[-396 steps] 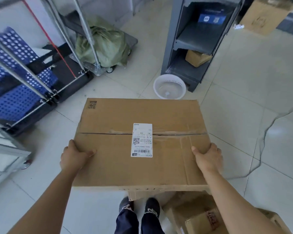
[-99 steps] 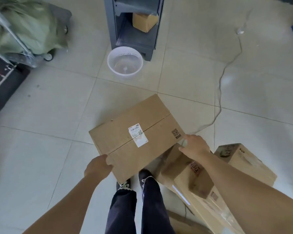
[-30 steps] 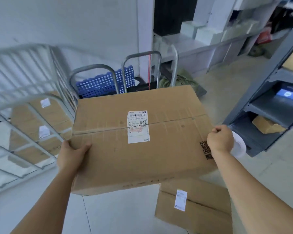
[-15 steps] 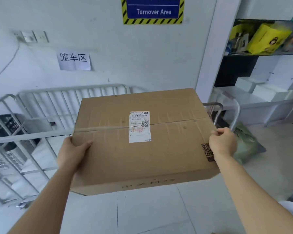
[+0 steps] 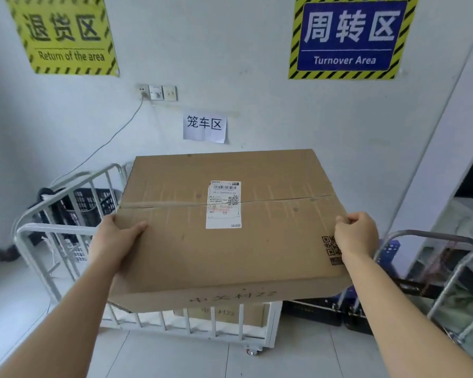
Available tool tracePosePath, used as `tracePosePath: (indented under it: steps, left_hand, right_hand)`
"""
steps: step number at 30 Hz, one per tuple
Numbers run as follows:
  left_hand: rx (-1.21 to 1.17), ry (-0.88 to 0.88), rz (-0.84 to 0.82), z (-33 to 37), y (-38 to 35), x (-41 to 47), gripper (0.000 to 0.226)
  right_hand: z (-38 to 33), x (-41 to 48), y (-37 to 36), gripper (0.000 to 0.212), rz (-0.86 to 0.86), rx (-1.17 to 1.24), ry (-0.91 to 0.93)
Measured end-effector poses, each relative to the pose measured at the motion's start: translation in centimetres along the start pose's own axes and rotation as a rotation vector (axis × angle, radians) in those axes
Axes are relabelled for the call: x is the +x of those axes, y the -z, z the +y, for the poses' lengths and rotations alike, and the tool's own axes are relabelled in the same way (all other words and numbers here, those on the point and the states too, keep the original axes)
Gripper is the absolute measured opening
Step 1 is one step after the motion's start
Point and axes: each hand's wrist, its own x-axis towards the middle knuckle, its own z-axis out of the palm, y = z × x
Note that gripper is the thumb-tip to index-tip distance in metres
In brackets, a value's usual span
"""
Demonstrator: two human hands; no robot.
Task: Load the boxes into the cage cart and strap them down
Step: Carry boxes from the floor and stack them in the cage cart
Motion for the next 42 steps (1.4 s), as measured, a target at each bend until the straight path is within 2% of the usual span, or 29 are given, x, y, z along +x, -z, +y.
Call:
tracePosePath:
  steps: [6,14,22,27,32,38,42]
  left_hand:
    - [0.019,0.030,0.098,0.2,1.2,5.1,0.071]
    - [0.014,0.060,0.153,-2.2,3.0,14.1,0.076]
    - [0.050,0.032,0.160,-3.9,5.9,26.9,0.075]
    - [0.079,0.026,0.133,-4.9,7.2,34.7,0.073]
    - [0.073,0.060,0.118,-6.5,6.8,41.9,0.074]
    - [0.074,0.086,0.091,-8.5,4.2,51.1,0.076]
    - [0.088,0.115,0.095,-9.7,2.1,57.2,0.076]
  right_hand:
    - [-4.7,1.9,-6.9,0.014,-0.071,0.070,0.049]
    - [-10.3,2.2,-16.7,0.011,-0.142,0.078,0.106]
    - [-16.8,0.0,-27.8,0.013,-0.137,0.121,0.043]
    - [-20.3,-1.7,-34.5,0.032,-0.121,0.133,0.004]
    - [-22.3,-1.4,-41.3,0.017,-0.137,0.105,-0.001]
    - [-24.5,0.7,-50.3,0.032,-0.150,0.088,-0.007]
    - [-25.6,2.8,-57.1,0.033,-0.176,0.068,-0.012]
